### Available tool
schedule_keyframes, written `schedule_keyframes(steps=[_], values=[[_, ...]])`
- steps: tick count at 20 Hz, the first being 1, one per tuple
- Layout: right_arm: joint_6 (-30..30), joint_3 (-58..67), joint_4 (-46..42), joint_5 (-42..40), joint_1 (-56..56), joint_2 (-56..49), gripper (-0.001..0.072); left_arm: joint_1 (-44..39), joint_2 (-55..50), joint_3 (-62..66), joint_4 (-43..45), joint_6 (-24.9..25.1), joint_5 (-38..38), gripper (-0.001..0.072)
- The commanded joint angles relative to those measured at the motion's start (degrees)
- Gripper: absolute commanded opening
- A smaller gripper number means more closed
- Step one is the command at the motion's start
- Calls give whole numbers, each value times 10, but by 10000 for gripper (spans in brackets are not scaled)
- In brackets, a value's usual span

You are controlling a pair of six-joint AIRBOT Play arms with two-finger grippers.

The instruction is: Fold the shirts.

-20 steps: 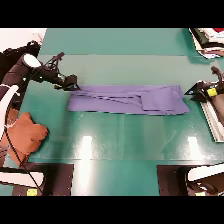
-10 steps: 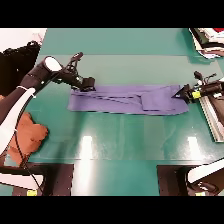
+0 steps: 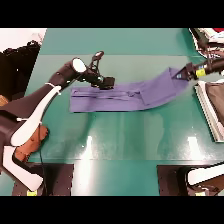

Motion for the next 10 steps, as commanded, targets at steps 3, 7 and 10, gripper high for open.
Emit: schedule_keyframes(steps=[3, 7, 10], values=[[44, 119, 55, -2, 89, 44, 17, -40, -80, 56, -5, -18, 7, 22], [50, 167, 54, -31, 172, 44, 17, -43, -103, 71, -25, -26, 29, 23], [49, 163, 54, -60, 219, 44, 17, -41, -103, 76, -25, -25, 50, 23]])
